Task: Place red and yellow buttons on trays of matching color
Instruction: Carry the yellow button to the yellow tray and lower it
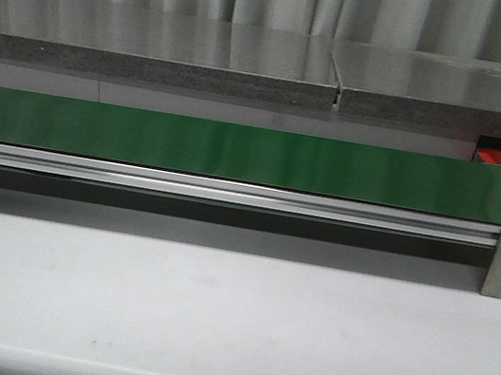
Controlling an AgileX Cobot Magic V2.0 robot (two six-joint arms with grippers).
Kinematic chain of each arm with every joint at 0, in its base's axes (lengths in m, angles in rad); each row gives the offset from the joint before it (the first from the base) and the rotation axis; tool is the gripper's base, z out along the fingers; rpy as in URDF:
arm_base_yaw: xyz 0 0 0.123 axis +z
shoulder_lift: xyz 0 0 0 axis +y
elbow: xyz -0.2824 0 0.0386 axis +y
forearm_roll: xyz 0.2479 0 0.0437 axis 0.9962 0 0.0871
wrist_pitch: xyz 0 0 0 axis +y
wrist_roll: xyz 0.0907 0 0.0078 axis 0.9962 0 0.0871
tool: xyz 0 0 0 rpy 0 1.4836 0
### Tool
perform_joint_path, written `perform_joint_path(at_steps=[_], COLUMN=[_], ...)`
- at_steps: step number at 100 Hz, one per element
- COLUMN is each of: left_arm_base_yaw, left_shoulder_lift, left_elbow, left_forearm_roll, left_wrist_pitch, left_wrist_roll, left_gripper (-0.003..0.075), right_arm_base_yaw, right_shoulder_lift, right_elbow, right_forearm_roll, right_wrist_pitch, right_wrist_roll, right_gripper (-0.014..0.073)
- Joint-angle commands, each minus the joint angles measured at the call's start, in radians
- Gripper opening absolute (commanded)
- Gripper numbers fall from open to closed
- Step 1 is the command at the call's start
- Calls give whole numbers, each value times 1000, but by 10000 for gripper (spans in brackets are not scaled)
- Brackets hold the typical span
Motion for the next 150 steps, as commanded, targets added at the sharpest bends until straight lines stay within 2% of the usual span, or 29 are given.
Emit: perform_joint_path(at_steps=[1, 19, 38, 89, 99, 116, 123, 150], left_arm_base_yaw=[-10, -10, -10, -10, -10, -10, -10, -10], left_shoulder_lift=[6, 6, 6, 6, 6, 6, 6, 6], left_elbow=[-25, -25, -25, -25, -25, -25, -25, -25], left_forearm_roll=[-23, -23, -23, -23, -23, -23, -23, -23], left_wrist_pitch=[-72, -72, -72, -72, -72, -72, -72, -72], left_wrist_roll=[0, 0, 0, 0, 0, 0, 0, 0], left_gripper=[-20, -20, -20, -20, -20, -20, -20, -20], right_arm_base_yaw=[-10, -10, -10, -10, -10, -10, -10, -9], right_shoulder_lift=[-52, -49, -46, 43, 48, 48, 47, -19], right_elbow=[55, 192, 259, 268, 268, 268, 268, 265], right_forearm_roll=[22, 22, 22, 37, 39, 45, 47, 93], right_wrist_pitch=[-135, -289, -410, -434, -433, -434, -434, -436], right_wrist_roll=[4, 2, 1, 1, 1, 1, 1, 1], right_gripper=[113, 113, 113, 125, 204, 513, 588, 605])
